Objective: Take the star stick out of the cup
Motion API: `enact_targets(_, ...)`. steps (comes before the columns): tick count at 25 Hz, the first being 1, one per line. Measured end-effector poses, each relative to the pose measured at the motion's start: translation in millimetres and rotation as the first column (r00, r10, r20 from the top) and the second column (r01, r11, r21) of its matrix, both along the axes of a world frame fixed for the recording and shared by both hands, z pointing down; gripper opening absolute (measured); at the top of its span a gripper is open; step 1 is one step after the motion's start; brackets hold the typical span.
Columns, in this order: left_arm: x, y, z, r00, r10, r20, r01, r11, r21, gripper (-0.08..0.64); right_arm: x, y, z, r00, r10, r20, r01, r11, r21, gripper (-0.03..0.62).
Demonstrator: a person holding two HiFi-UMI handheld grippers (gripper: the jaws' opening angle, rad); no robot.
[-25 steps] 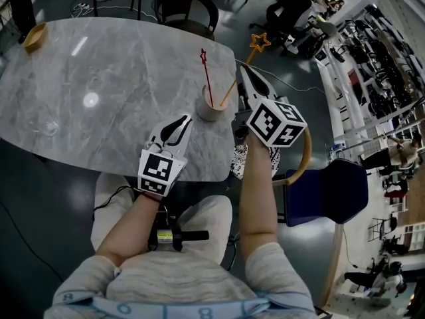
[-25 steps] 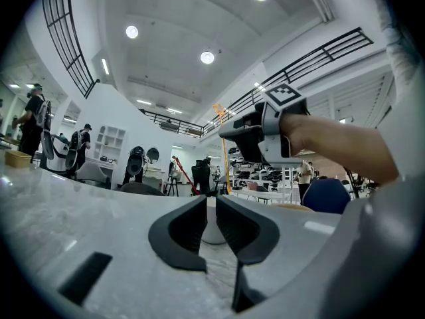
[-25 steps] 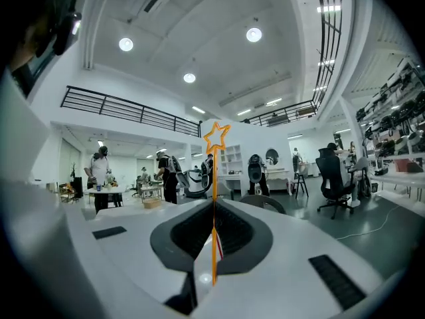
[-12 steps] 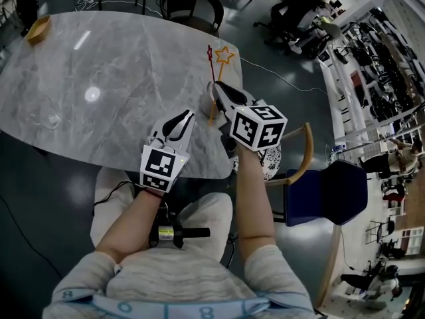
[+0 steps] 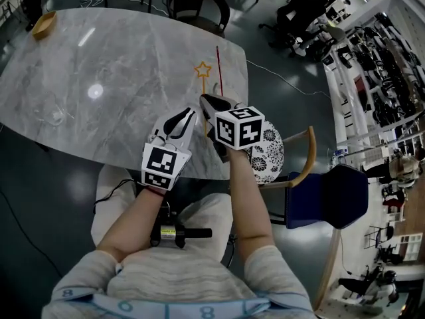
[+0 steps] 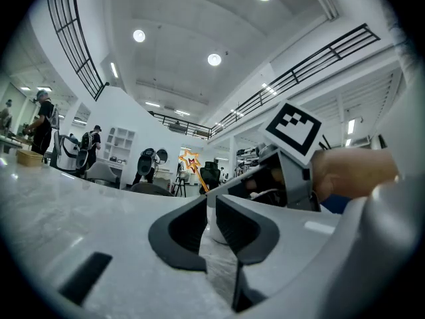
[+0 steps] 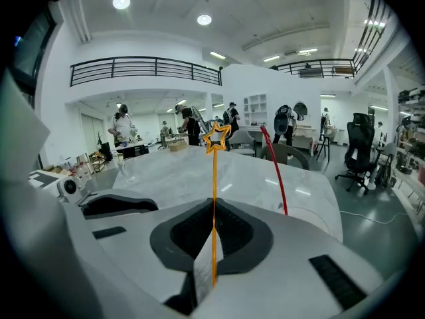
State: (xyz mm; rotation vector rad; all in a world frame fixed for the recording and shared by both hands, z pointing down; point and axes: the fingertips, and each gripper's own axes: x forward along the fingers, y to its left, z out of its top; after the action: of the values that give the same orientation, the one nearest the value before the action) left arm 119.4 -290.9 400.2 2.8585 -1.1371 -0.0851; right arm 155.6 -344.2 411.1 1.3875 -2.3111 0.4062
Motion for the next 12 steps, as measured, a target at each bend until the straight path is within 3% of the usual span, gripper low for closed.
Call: enact_targets(12, -3, -3, 0, 1.0, -0.024, -0.003, 0.024, 1.0, -0.005, 0.037, -10, -2, 36, 0.999, -0.035, -0.031, 0.031, 0.992, -0.12, 0.014)
